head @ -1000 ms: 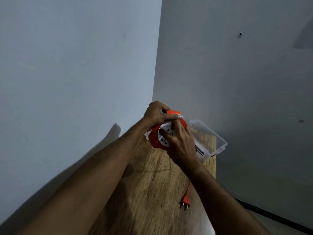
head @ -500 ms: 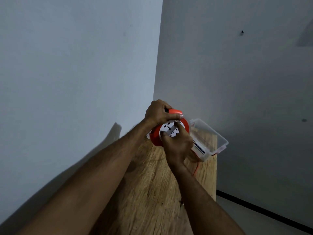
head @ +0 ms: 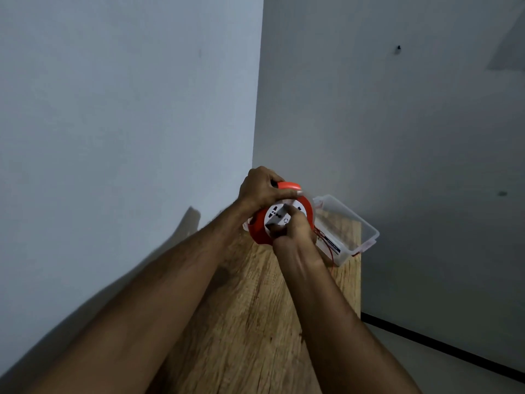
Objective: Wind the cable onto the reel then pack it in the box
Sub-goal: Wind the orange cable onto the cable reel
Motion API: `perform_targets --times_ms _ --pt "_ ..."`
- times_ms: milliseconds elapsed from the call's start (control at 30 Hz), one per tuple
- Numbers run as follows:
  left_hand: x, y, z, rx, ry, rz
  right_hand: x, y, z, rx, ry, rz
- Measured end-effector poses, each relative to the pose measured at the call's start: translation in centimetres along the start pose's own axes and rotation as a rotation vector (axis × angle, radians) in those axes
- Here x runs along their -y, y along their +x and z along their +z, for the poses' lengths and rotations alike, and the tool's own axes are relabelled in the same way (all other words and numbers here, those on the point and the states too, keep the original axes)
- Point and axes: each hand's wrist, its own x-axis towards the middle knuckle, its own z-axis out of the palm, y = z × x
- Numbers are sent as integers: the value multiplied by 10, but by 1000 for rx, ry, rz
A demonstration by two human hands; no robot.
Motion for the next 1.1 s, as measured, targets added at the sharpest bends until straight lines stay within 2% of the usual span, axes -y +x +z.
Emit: perform_targets --times_ms 67,100,133,167,233,267,333,433,500,633,933,1100 --pt "0 1 -4 14 -53 -37 2 -9 -16 -156 -115 -152" --pt "1 2 -6 18 -75 -52 1 -15 -24 -166 -248 -265" --pt "2 3 -8 19 -90 -67 -2 -21 -33 -139 -394 -438" --pt "2 4 -10 19 -99 -78 -5 -25 -43 -109 -559 -699" --pt "3 5 -15 26 -99 -83 -4 -24 -60 26 -998 -1270" --pt "2 6 -17 36 -98 -77 1 -18 -64 122 -1207 -1489" --pt "-2 7 -19 69 -96 -56 11 -4 -67 316 -1570 -1745" --pt "-9 6 -20 115 -91 -46 23 9 -68 410 -1979 -1776" --pt "-10 6 -20 124 -96 -47 31 12 -69 439 -2097 -1762" --pt "-8 7 -22 173 -83 -51 34 9 -67 392 -2241 -1783" --pt "-1 4 -17 167 -56 -22 29 23 -62 280 -2173 -1911" --pt "1 6 -14 147 -65 -29 26 33 -64 314 -1950 -1765"
